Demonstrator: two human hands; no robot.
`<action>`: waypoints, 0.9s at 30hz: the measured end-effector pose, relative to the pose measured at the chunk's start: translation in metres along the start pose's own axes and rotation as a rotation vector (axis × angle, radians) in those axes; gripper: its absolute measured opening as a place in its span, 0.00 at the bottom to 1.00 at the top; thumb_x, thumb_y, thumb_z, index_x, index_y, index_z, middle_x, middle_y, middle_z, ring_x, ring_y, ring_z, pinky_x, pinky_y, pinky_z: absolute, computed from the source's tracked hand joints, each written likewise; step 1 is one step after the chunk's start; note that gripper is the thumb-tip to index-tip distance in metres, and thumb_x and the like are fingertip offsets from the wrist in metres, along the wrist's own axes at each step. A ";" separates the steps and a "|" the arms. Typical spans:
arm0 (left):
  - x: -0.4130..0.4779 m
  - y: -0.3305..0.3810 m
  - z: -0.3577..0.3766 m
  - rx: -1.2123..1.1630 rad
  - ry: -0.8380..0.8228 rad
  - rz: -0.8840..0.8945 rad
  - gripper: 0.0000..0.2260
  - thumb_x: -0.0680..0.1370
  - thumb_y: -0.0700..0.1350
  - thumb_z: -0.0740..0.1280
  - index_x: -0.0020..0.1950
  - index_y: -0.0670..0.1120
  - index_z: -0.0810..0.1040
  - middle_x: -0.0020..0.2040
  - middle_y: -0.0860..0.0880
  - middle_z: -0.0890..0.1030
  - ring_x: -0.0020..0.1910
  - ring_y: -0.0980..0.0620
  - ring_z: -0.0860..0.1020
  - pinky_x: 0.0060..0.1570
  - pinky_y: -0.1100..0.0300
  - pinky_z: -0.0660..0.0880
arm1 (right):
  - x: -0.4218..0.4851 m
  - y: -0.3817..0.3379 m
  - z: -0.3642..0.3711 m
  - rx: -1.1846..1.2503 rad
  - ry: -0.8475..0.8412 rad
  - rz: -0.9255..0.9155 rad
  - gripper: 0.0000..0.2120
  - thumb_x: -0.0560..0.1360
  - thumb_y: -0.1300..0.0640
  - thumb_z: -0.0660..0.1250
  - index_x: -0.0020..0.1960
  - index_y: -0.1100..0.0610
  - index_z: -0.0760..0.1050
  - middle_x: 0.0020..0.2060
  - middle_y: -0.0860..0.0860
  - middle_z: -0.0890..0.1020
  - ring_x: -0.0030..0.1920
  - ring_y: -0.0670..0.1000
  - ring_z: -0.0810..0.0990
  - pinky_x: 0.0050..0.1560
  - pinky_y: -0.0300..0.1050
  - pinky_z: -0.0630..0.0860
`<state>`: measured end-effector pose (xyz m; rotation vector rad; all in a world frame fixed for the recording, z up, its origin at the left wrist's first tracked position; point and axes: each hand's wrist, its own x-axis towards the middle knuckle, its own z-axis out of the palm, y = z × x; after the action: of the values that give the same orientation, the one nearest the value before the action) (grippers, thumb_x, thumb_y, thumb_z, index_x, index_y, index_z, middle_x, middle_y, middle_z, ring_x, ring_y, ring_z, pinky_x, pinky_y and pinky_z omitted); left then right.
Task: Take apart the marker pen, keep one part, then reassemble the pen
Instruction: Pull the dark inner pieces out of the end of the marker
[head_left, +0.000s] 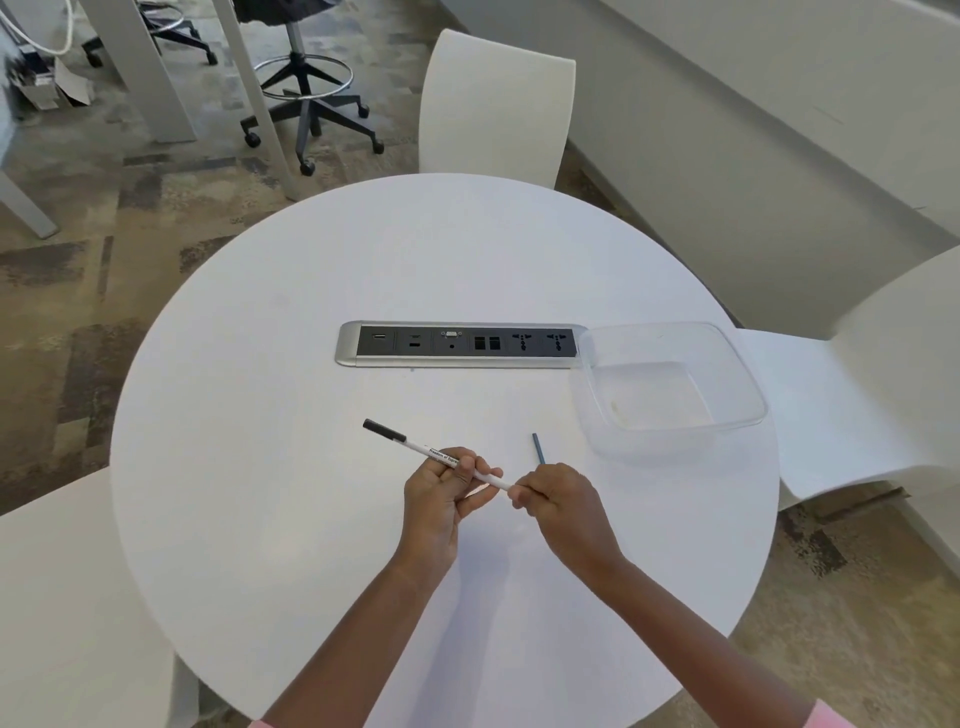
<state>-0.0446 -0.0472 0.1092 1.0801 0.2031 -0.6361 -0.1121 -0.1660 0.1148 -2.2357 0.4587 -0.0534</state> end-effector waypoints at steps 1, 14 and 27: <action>0.000 0.001 0.000 0.011 -0.010 0.002 0.08 0.78 0.35 0.60 0.39 0.41 0.73 0.28 0.51 0.80 0.34 0.53 0.83 0.34 0.62 0.80 | 0.000 -0.001 -0.003 0.067 -0.024 0.053 0.12 0.74 0.62 0.64 0.33 0.60 0.78 0.29 0.49 0.73 0.35 0.49 0.70 0.36 0.37 0.64; 0.000 0.004 0.008 -0.145 0.008 -0.033 0.06 0.77 0.36 0.61 0.41 0.41 0.75 0.32 0.49 0.83 0.35 0.52 0.84 0.36 0.62 0.80 | 0.008 -0.004 -0.017 0.057 -0.100 0.060 0.08 0.76 0.58 0.62 0.41 0.56 0.79 0.30 0.50 0.79 0.31 0.43 0.72 0.34 0.36 0.68; -0.004 0.008 0.017 -0.332 0.110 -0.019 0.05 0.78 0.38 0.60 0.44 0.40 0.75 0.34 0.48 0.84 0.35 0.52 0.84 0.36 0.62 0.81 | 0.020 0.015 -0.003 -0.614 0.446 -0.675 0.12 0.79 0.57 0.56 0.40 0.59 0.72 0.30 0.54 0.76 0.31 0.54 0.73 0.30 0.46 0.73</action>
<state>-0.0463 -0.0583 0.1252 0.7931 0.4001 -0.5375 -0.0988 -0.1838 0.1034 -2.8977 -0.1002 -0.8785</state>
